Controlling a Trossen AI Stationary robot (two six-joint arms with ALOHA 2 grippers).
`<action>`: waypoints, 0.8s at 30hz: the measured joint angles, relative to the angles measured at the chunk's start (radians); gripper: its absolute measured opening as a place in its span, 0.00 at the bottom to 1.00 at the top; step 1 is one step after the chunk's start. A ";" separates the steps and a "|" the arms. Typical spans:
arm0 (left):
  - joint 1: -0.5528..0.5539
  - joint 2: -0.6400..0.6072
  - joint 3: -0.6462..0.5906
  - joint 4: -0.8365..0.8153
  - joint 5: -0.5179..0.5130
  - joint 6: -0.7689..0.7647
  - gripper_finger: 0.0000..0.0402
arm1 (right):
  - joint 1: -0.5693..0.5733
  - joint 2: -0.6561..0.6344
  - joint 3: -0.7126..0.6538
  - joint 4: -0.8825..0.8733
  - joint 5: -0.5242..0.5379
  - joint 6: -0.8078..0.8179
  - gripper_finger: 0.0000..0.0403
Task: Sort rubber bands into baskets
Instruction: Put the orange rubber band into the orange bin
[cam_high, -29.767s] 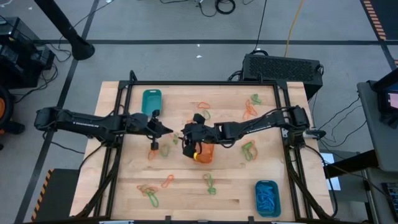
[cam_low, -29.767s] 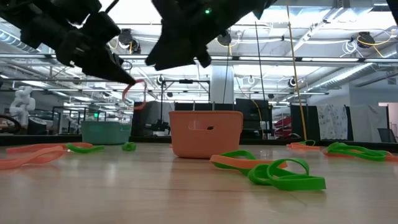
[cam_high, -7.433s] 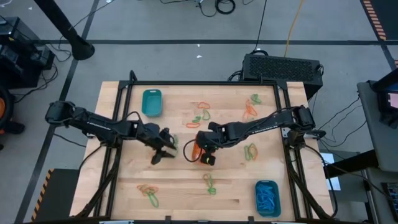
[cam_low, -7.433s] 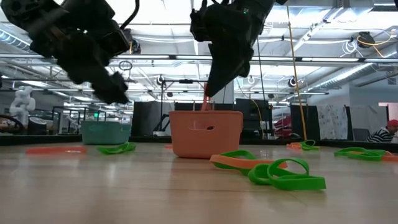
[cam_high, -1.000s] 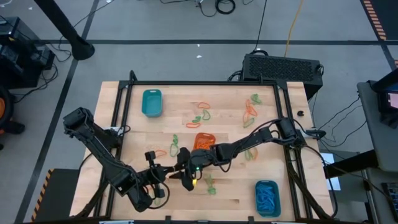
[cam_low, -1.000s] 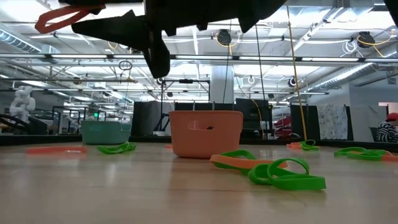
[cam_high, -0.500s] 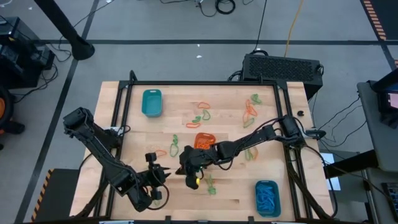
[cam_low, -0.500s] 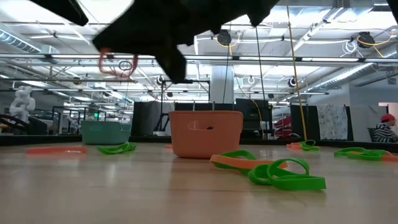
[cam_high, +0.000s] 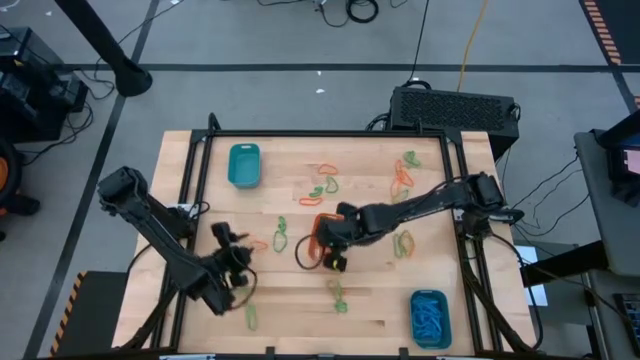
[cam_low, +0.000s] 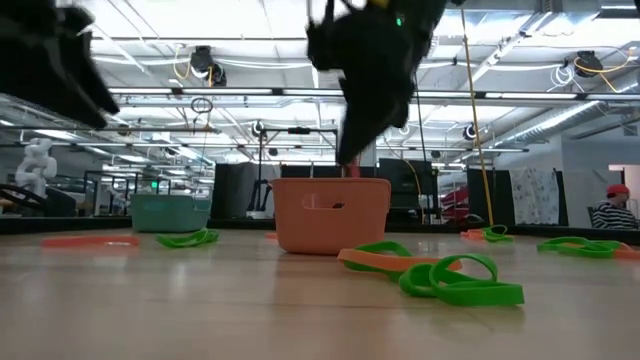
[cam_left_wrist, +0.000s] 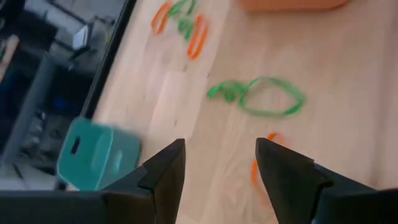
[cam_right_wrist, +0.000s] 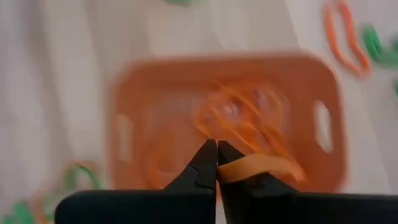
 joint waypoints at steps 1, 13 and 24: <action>0.003 -0.028 -0.034 0.007 0.005 -0.024 0.51 | -0.015 0.000 -0.001 -0.025 -0.009 0.009 0.00; 0.349 -0.491 -0.344 0.726 0.222 0.636 0.51 | -0.110 0.010 -0.001 -0.029 -0.165 0.035 0.01; 0.464 -0.599 -0.632 1.550 0.617 0.914 0.51 | -0.103 0.008 -0.001 -0.034 -0.187 0.057 0.10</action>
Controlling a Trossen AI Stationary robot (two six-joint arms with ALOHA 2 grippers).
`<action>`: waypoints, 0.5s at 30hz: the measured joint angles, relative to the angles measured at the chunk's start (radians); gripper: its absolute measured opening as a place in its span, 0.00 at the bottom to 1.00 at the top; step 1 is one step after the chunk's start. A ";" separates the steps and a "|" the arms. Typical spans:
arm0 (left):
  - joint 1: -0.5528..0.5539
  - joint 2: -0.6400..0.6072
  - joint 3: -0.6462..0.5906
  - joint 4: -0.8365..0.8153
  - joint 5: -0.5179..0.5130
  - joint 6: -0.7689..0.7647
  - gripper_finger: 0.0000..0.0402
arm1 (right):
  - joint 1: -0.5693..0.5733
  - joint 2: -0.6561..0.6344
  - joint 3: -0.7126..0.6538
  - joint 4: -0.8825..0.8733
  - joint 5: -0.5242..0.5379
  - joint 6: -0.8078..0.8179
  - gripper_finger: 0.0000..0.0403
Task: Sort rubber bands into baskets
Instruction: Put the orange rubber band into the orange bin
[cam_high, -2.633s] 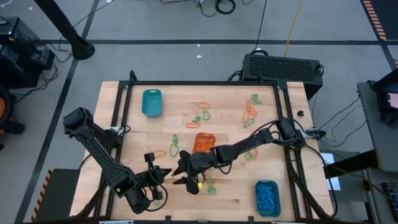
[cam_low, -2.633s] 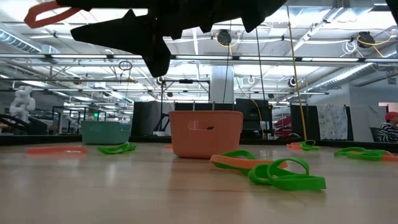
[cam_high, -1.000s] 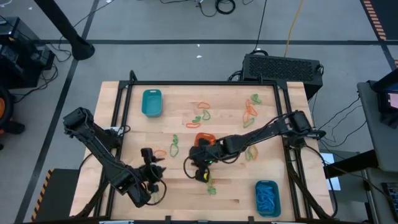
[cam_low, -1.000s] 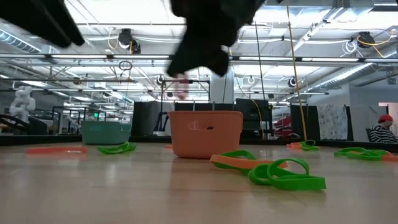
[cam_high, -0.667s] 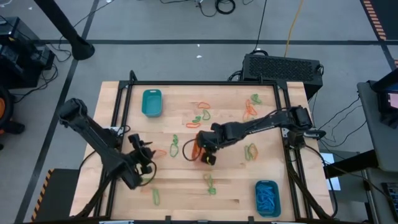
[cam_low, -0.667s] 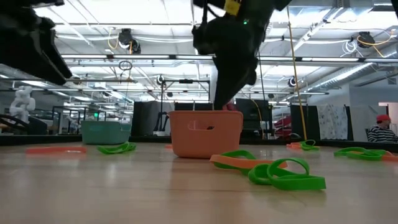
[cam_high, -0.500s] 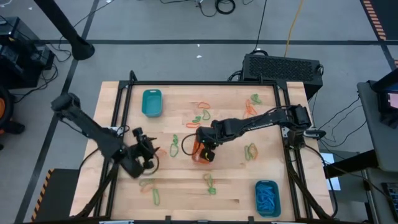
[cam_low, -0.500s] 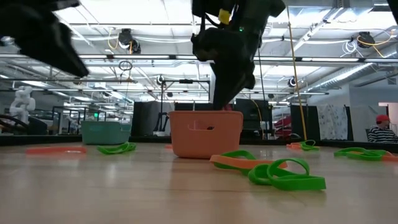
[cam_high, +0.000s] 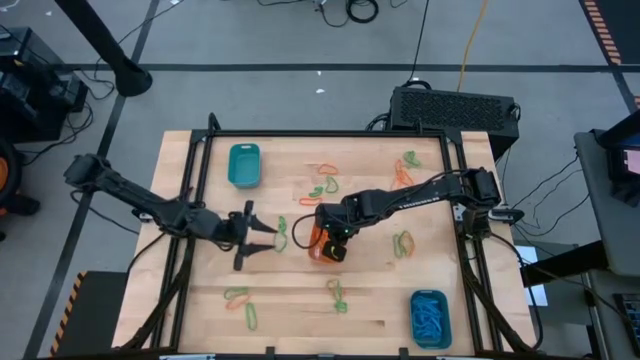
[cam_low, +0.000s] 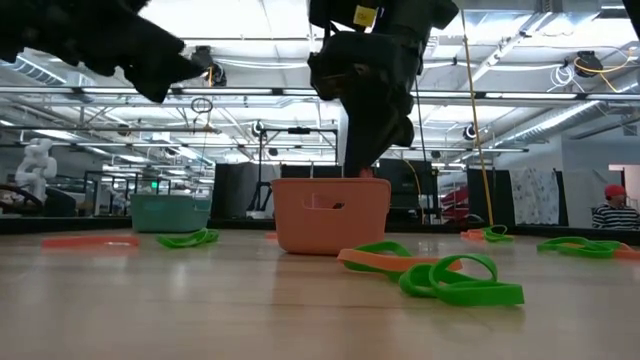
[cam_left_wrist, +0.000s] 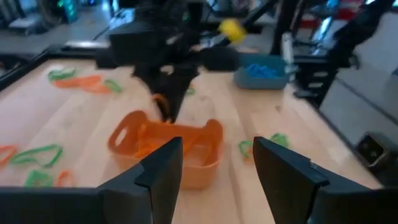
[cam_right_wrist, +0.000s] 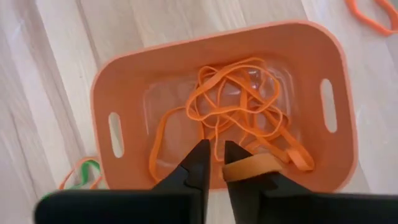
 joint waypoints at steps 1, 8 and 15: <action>-0.005 0.000 -0.009 0.019 0.002 0.014 0.51 | 0.000 0.000 0.000 -0.004 0.000 0.011 0.12; -0.005 0.000 -0.014 0.051 -0.029 0.108 0.51 | -0.009 -0.003 0.000 -0.014 0.000 0.026 0.27; -0.006 -0.004 -0.014 0.084 -0.029 0.207 0.51 | -0.024 -0.008 0.000 -0.079 -0.221 0.003 0.36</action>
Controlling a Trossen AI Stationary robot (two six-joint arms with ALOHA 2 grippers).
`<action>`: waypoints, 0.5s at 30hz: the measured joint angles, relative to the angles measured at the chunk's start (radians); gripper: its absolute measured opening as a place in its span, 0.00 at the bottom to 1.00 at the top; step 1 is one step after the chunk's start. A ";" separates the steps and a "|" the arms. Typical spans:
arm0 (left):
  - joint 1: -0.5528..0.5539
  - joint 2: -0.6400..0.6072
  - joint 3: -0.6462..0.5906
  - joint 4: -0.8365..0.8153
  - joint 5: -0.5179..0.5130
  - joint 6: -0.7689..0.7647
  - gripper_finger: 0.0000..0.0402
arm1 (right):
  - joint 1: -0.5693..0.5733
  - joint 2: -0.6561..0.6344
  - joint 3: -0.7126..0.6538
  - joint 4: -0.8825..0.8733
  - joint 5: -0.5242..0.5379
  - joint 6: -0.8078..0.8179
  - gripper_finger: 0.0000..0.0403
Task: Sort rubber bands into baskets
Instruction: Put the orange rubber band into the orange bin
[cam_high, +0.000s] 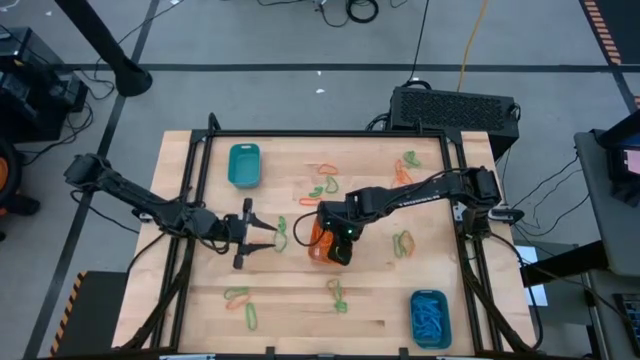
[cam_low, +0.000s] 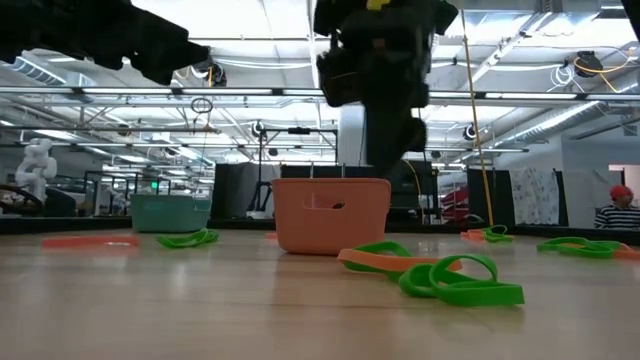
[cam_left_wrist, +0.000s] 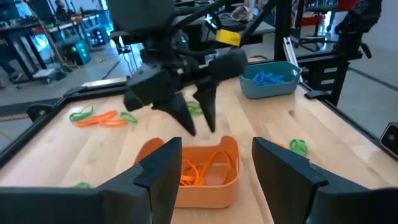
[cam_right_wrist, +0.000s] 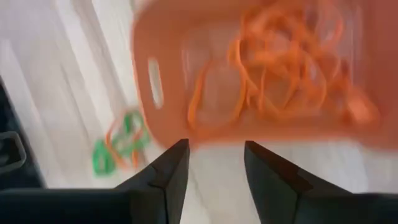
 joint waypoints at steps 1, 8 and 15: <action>0.000 0.000 0.000 0.000 0.000 0.006 0.51 | -0.005 -0.004 0.000 -0.026 -0.010 0.002 0.37; 0.000 0.000 0.000 0.000 0.002 -0.002 0.51 | -0.053 -0.074 0.000 -0.088 0.044 0.020 0.37; 0.000 0.000 0.001 -0.003 0.035 -0.027 0.51 | -0.124 -0.211 0.001 -0.248 0.308 0.022 0.36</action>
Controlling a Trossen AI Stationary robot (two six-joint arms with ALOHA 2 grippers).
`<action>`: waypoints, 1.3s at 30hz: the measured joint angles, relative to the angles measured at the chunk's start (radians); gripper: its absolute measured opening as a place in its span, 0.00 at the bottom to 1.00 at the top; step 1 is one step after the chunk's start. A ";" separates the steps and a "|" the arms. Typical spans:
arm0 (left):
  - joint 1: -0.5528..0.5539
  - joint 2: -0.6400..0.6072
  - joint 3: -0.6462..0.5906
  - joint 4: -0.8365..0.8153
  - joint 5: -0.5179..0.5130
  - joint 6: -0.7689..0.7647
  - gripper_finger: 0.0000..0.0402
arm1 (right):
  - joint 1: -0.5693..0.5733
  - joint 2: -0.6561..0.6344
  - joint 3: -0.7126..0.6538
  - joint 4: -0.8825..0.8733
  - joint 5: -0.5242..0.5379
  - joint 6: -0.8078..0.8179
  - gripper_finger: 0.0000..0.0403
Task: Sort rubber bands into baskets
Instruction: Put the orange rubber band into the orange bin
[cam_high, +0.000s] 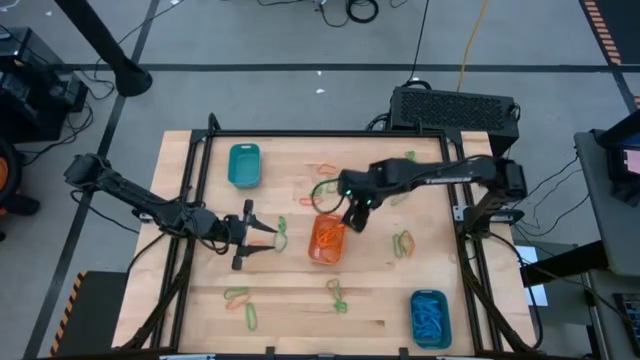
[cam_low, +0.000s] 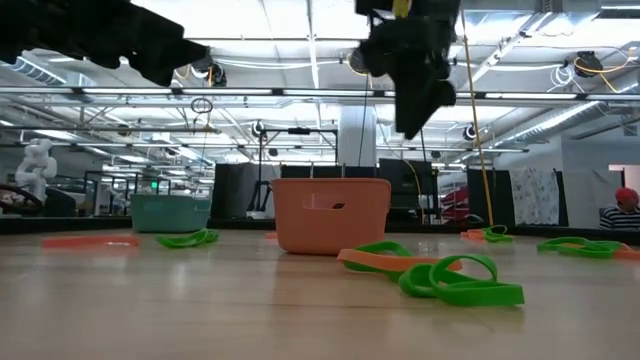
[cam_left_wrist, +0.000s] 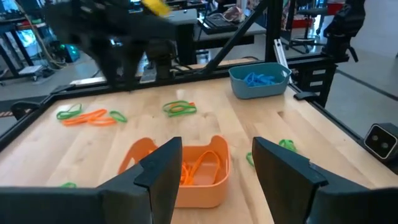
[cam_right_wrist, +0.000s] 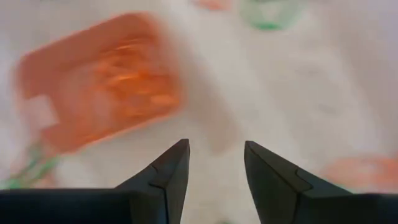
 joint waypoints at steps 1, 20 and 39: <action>0.000 0.000 0.000 0.000 0.000 0.000 0.51 | -0.017 -0.014 0.000 -0.032 0.042 0.015 0.36; 0.000 0.000 0.000 0.000 0.023 -0.020 0.51 | -0.420 -0.032 -0.381 0.044 0.099 0.095 0.36; 0.000 0.000 0.000 0.000 0.022 -0.025 0.51 | -0.500 -0.036 -0.597 0.331 0.017 0.216 0.33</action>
